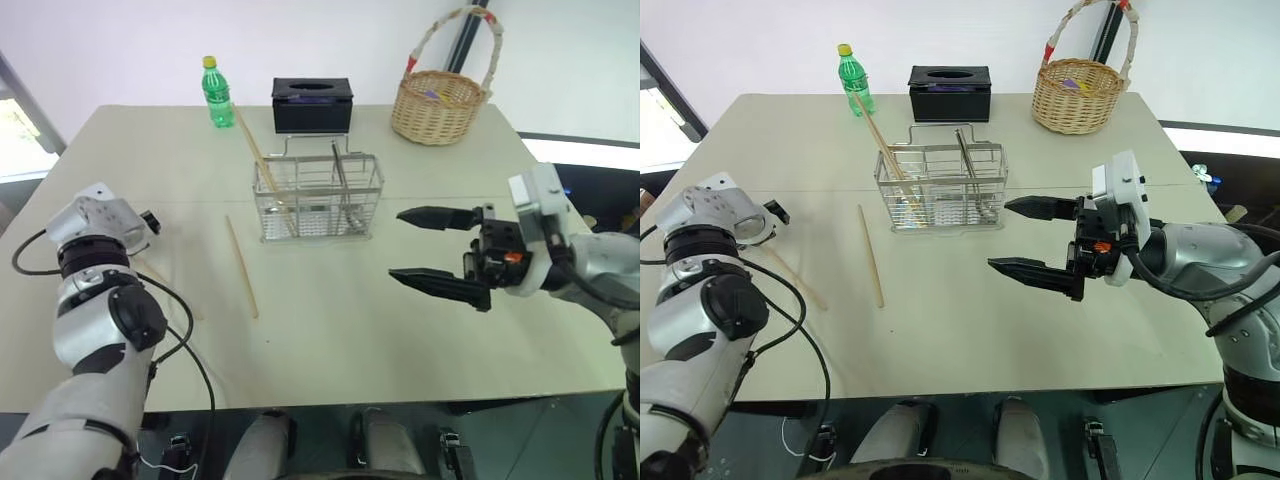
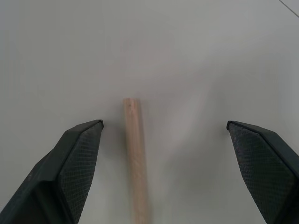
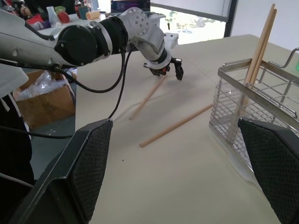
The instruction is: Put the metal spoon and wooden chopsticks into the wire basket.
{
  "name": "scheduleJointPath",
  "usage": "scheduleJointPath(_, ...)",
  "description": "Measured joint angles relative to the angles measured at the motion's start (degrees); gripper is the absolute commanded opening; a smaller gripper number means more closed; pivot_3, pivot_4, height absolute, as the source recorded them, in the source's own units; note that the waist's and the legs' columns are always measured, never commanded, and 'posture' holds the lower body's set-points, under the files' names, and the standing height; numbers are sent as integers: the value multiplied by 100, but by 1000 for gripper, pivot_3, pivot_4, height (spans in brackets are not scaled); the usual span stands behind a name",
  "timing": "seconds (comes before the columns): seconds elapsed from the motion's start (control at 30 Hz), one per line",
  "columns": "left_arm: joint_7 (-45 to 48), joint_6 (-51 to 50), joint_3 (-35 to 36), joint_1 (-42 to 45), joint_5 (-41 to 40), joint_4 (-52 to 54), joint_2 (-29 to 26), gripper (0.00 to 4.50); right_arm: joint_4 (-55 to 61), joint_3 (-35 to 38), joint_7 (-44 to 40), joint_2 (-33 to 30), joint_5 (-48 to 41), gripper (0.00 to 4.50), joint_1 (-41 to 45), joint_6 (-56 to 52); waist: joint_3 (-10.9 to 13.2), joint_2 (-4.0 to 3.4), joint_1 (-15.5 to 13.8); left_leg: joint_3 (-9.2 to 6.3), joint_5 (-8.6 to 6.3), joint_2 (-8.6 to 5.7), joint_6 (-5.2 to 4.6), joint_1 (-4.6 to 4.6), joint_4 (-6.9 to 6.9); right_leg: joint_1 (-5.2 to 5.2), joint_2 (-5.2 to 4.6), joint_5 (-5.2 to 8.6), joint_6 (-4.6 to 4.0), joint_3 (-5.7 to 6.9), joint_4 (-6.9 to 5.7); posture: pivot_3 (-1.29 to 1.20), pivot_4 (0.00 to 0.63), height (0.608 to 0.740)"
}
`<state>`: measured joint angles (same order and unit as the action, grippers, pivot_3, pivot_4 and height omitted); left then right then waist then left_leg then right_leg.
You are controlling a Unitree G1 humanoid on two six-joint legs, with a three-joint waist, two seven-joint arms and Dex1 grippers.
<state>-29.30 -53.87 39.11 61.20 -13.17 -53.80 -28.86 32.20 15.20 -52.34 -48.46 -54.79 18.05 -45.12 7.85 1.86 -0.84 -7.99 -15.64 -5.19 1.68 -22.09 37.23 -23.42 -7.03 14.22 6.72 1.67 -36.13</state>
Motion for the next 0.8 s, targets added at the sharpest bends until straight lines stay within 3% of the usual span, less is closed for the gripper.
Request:
scheduleJointPath(0.2,-102,185,4,173,-120,-301,-47,315,27,39,155,12,-4,4500,-95,59,-4,9,-76,0,0,-4,0,-5,5,0,0,-1,1,1,2,0,150,661)
scheduleJointPath(0.23,-105,185,4,186,-138,-315,-44,43,27,39,168,15,-4,4500,-99,61,-4,9,-86,1,0,-4,0,-6,4,-1,1,-1,2,1,1,0,150,661)
scheduleJointPath(0.6,-157,148,-32,449,-364,-343,-61,43,-92,-44,256,79,4,4500,-87,178,-2,15,-139,1,0,-3,0,-10,4,-6,1,-1,2,1,2,0,150,661)
scheduleJointPath(0.8,844,1398,-240,983,-429,-265,-376,43,-102,-84,344,132,-9,4500,-90,171,3,24,-136,2,9,0,16,-22,4,-17,0,-1,0,1,3,0,150,661)
